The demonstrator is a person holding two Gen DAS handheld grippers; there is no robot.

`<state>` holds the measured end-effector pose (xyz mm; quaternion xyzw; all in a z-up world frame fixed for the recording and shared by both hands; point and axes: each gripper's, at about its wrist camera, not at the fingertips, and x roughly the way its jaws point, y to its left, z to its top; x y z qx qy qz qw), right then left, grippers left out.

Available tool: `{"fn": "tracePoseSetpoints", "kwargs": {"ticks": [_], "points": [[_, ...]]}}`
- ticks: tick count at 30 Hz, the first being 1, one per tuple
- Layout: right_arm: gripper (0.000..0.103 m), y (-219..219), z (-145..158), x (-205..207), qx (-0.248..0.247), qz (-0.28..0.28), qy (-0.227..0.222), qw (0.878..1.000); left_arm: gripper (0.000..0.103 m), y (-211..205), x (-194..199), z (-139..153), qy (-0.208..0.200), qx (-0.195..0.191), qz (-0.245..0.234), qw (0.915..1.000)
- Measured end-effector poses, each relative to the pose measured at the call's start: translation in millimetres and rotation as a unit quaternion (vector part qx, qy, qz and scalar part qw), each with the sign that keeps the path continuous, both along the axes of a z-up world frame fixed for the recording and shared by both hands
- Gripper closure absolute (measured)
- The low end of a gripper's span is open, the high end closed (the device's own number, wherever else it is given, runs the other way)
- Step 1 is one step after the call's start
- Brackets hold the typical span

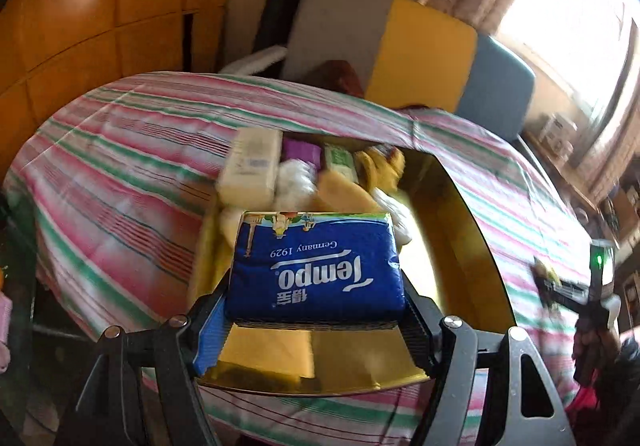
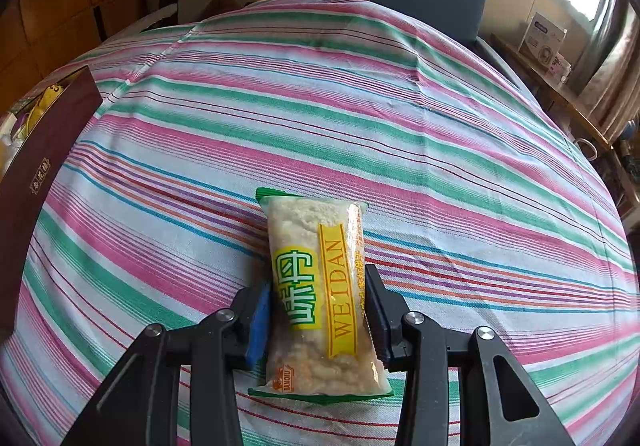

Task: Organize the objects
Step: 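Carry the tissue pack over the tray and lower it with the left tool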

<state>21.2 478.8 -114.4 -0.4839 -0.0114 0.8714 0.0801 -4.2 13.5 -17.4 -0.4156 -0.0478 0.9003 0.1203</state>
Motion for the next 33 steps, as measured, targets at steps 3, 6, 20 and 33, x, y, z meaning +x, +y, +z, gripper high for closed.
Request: {"fn": "tracePoseSetpoints", "kwargs": {"ticks": [3, 6, 20, 33], "points": [[0.06, 0, 0, 0, 0.002, 0.0, 0.0, 1.0, 0.029, 16, 4, -3, -0.005, 0.001, -0.023, 0.9997], [0.06, -1, 0, 0, 0.001, -0.001, 0.0, 1.0, 0.029, 27, 6, -5, -0.009, -0.003, -0.039, 0.9992], [0.06, -4, 2, 0, 0.01, -0.001, -0.004, 1.0, 0.029, 53, -2, -31, -0.048, -0.041, -0.067, 0.9957], [0.06, -5, 2, 0, 0.011, -0.001, -0.004, 1.0, 0.029, 58, -17, -50, -0.078, -0.057, -0.065, 0.9932]]}}
